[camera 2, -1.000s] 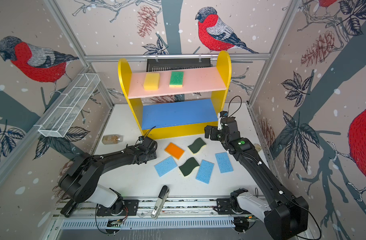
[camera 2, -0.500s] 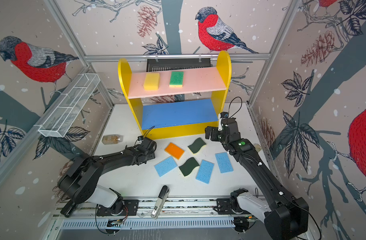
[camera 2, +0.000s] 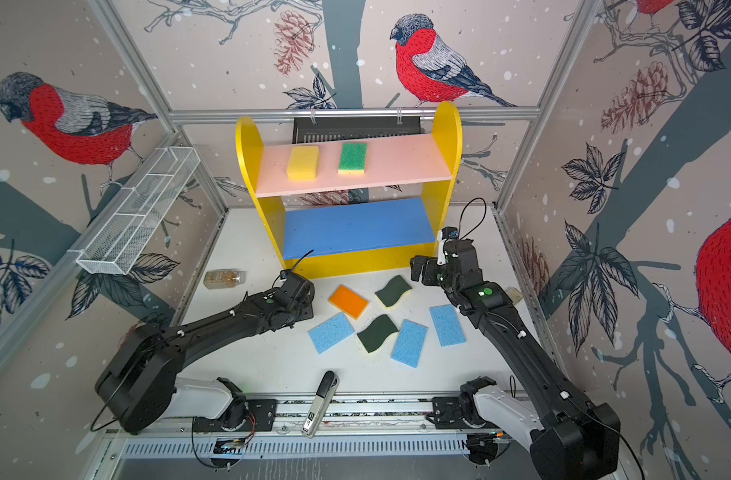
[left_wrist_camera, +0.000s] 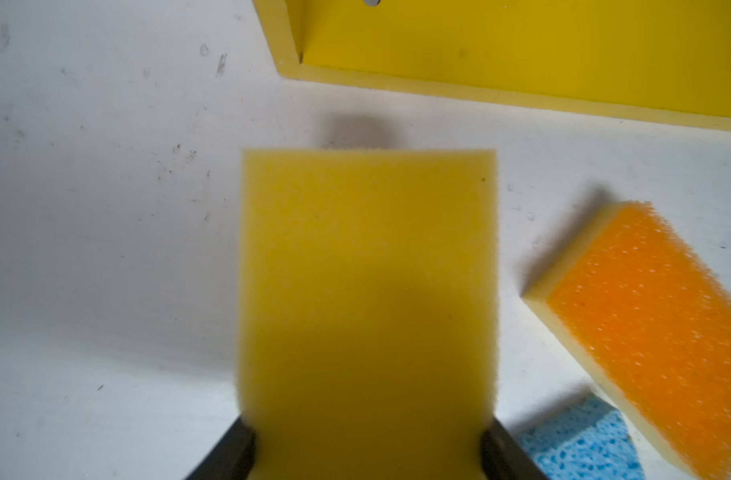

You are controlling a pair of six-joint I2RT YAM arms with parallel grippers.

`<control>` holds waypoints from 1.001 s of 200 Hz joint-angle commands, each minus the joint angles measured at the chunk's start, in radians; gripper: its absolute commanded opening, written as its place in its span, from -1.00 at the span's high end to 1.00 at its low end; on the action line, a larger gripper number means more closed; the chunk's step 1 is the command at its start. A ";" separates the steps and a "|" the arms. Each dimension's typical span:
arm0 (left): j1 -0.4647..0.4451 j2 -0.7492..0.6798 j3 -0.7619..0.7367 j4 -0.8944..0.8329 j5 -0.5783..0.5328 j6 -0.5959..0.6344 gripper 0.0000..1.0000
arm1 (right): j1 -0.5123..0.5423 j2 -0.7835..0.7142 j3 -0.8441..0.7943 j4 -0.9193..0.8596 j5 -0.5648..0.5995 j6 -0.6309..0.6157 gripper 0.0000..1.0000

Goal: Place and organize the cleaning sponges onto the shelf
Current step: 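Close the left gripper on the yellow foam sponge on the table, then lift the yellow sponge with the left gripper up to the pink shelf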

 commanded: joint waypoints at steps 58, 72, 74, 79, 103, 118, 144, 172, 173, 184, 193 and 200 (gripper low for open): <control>-0.061 -0.133 0.099 -0.135 0.019 -0.001 -0.23 | 0.000 -0.051 -0.038 0.015 -0.001 0.031 -0.99; -0.069 -0.151 0.116 -0.151 0.022 0.001 -0.23 | 0.002 -0.056 -0.046 0.014 -0.001 0.032 -0.99; -0.070 -0.151 0.120 -0.154 0.022 0.002 -0.23 | 0.001 -0.056 -0.046 0.013 -0.001 0.032 -0.99; -0.075 -0.154 0.128 -0.164 0.022 0.003 -0.23 | 0.000 -0.056 -0.048 0.014 -0.001 0.032 -0.99; -0.121 -0.148 0.193 -0.219 -0.005 0.011 -0.22 | 0.001 -0.056 -0.053 0.014 -0.001 0.032 -0.99; -0.160 -0.128 0.253 -0.263 -0.028 0.013 -0.22 | 0.000 -0.058 -0.055 0.015 -0.004 0.032 -0.99; -0.220 -0.092 0.359 -0.317 -0.062 0.014 -0.22 | 0.001 -0.069 -0.064 0.020 -0.010 0.037 -0.99; -0.273 -0.052 0.457 -0.351 -0.080 0.030 -0.21 | 0.001 -0.083 -0.075 0.021 -0.008 0.041 -0.99; -0.276 -0.051 0.462 -0.353 -0.081 0.030 -0.21 | 0.001 -0.084 -0.075 0.020 -0.007 0.041 -0.99; -0.297 -0.032 0.504 -0.369 -0.090 0.042 -0.21 | 0.002 -0.090 -0.077 0.018 -0.005 0.041 -1.00; -0.311 -0.016 0.541 -0.383 -0.095 0.051 -0.21 | 0.002 -0.094 -0.081 0.018 -0.005 0.043 -0.99; -0.322 -0.002 0.568 -0.394 -0.100 0.057 -0.21 | 0.001 -0.098 -0.083 0.018 -0.005 0.044 -0.99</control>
